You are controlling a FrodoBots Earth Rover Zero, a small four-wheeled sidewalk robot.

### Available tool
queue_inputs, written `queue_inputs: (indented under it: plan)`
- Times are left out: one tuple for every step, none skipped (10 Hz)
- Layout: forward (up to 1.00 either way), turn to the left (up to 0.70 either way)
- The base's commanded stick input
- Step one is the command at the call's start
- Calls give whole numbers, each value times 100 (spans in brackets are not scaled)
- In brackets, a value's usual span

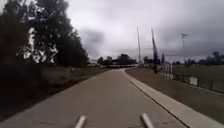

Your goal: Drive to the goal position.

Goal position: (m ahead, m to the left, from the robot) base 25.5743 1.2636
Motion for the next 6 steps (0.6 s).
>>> queue_inputs:
  plan:
    - [98,1]
    - [98,1]
    - [98,11]
    - [98,15]
    - [98,11]
    - [98,1]
